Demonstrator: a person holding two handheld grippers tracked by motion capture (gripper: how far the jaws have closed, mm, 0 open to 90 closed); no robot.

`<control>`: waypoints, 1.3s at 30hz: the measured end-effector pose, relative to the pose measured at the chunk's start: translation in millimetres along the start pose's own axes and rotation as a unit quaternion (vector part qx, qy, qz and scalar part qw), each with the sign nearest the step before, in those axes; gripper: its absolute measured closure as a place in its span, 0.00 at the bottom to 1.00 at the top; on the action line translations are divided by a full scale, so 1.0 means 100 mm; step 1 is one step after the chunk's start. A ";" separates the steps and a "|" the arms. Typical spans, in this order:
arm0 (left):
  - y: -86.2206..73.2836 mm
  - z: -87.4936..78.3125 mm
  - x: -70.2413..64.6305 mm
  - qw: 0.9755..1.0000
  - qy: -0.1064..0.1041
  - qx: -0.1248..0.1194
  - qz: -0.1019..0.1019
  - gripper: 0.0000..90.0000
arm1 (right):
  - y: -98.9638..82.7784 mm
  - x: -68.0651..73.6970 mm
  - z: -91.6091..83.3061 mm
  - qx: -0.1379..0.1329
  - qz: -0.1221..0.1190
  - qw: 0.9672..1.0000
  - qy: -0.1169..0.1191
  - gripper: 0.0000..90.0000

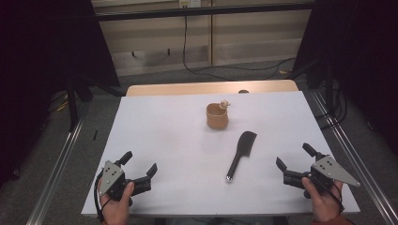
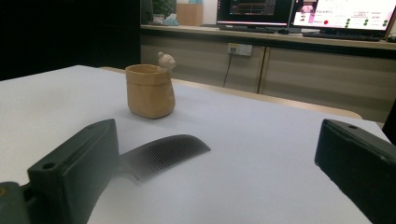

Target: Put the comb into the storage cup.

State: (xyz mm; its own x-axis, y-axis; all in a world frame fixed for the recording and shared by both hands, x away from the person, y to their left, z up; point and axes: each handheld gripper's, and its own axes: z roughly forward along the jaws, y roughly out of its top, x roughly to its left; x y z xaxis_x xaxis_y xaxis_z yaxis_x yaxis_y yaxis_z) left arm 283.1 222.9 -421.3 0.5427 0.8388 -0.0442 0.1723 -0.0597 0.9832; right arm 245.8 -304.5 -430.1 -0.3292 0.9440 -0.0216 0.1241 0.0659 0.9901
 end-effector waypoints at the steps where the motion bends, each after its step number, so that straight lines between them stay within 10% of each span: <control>1: 0.00 0.00 0.00 1.000 -0.001 0.000 0.000 0.03 | 0.00 0.00 0.00 0.001 0.000 1.000 0.000 0.00; 39: 0.01 0.04 -0.04 1.000 -0.015 0.004 0.007 0.03 | 0.08 0.16 0.13 -0.014 -0.013 0.997 0.078 0.00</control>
State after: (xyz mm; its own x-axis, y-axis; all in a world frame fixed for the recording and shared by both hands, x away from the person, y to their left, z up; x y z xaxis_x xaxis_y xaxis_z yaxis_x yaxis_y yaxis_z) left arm 284.7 217.4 -421.0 0.5697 0.8211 -0.0355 0.1716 -0.0766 0.9822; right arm 253.4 -284.9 -424.0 -0.4737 0.8802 -0.0272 0.0884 0.0783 0.9930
